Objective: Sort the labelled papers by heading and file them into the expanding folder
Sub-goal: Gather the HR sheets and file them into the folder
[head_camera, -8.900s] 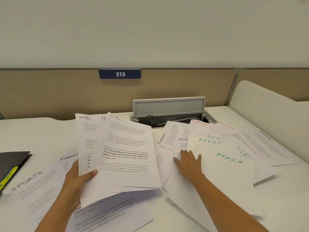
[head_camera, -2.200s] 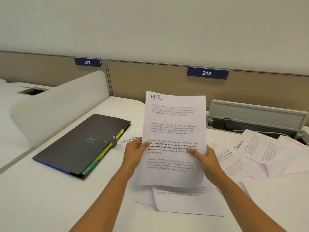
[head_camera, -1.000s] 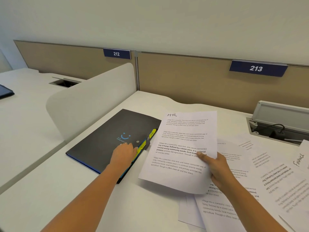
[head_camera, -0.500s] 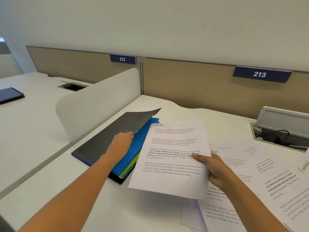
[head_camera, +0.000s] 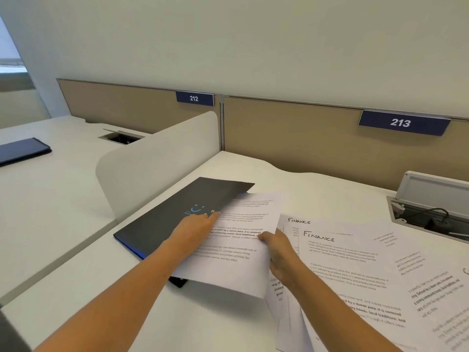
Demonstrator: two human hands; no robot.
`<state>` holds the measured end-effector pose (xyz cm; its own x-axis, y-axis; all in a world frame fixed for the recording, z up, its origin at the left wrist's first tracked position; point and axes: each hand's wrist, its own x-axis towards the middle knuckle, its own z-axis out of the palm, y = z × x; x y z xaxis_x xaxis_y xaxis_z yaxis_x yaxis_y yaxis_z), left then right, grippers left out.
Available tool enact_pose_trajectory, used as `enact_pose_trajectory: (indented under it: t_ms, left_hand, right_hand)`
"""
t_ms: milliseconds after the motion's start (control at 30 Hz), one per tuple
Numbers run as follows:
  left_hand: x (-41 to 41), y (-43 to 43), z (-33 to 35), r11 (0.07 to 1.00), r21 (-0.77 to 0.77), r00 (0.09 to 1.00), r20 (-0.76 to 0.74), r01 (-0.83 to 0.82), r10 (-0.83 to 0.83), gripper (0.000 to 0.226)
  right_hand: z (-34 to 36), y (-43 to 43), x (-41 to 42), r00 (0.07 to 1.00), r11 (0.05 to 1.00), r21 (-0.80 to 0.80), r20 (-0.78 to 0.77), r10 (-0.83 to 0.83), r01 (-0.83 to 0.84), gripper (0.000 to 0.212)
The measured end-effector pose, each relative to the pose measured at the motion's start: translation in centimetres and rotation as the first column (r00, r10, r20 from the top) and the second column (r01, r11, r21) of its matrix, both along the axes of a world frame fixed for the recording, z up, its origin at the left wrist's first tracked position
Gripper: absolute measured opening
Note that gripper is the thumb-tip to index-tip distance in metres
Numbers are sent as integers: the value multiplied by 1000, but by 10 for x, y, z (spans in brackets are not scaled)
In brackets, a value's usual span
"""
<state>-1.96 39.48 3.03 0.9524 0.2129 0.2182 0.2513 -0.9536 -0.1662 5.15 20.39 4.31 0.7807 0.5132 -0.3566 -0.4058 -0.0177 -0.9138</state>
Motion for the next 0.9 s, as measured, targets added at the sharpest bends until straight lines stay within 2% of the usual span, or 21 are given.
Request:
enact_pose_trajectory:
  t_ms: [100, 167, 233, 300, 400, 467, 500, 533, 567, 600, 667, 700, 733, 800, 900]
  left_hand:
    - [-6, -8, 0, 997, 61, 998, -56, 38, -35, 44]
    - [-9, -13, 3, 996, 78, 999, -37, 37, -34, 39]
    - [-10, -15, -1, 997, 79, 991, -135, 14, -3, 45]
    - [-13, -15, -3, 996, 84, 976, -215, -20, 38, 50]
    - [-19, -13, -1, 994, 102, 966, -253, -30, 55, 54]
    - [-24, -12, 3, 995, 89, 962, -265, -36, 58, 58]
    - [-26, -10, 5, 996, 80, 961, -269, -45, 65, 60]
    - [-28, -8, 6, 997, 52, 964, -257, -60, 72, 62]
    - [-29, -6, 8, 996, 20, 968, -235, -84, 86, 63]
    - [-29, -4, 9, 994, -4, 973, -207, -109, 106, 62]
    - [-28, -1, 12, 987, -22, 971, -181, -162, 155, 58]
    - [-27, -1, 13, 983, -31, 969, -173, -182, 174, 58]
    - [-27, -1, 13, 980, -44, 970, -154, -196, 187, 58]
    - [-27, -2, 15, 977, -65, 974, -115, -203, 194, 58]
    - [-28, -2, 18, 976, -89, 979, -65, -198, 193, 57]
  right_hand:
    - [-4, 9, -12, 983, 987, -61, 118, -138, 146, 55]
    - [-6, 12, -21, 978, 987, -55, 156, -142, 152, 61]
    - [-7, 13, -28, 979, 994, -77, 193, -67, 83, 50]
    - [-9, 8, -30, 960, 987, -162, 271, 62, -18, 41]
    - [-8, -5, -22, 862, 941, -286, 416, 291, -179, 44]
    - [-10, -15, -10, 679, 832, -488, 520, 519, -262, 53]
    - [-11, -18, -3, 549, 734, -625, 528, 647, -264, 58]
    - [-12, -19, 3, 426, 636, -744, 517, 743, -205, 61]
    - [-13, -20, 6, 311, 576, -814, 529, 789, -77, 62]
    - [-15, -20, 10, 175, 604, -790, 613, 771, 105, 59]
    - [-21, -15, 14, -116, 698, -621, 712, 693, 357, 45]
    - [-23, -12, 15, -266, 749, -509, 721, 640, 424, 38]
    - [-26, -9, 17, -377, 801, -425, 721, 581, 422, 33]
    - [-30, -1, 18, -505, 876, -358, 718, 479, 323, 24]
    - [-31, 14, 13, -543, 872, -450, 692, 476, 190, 34]
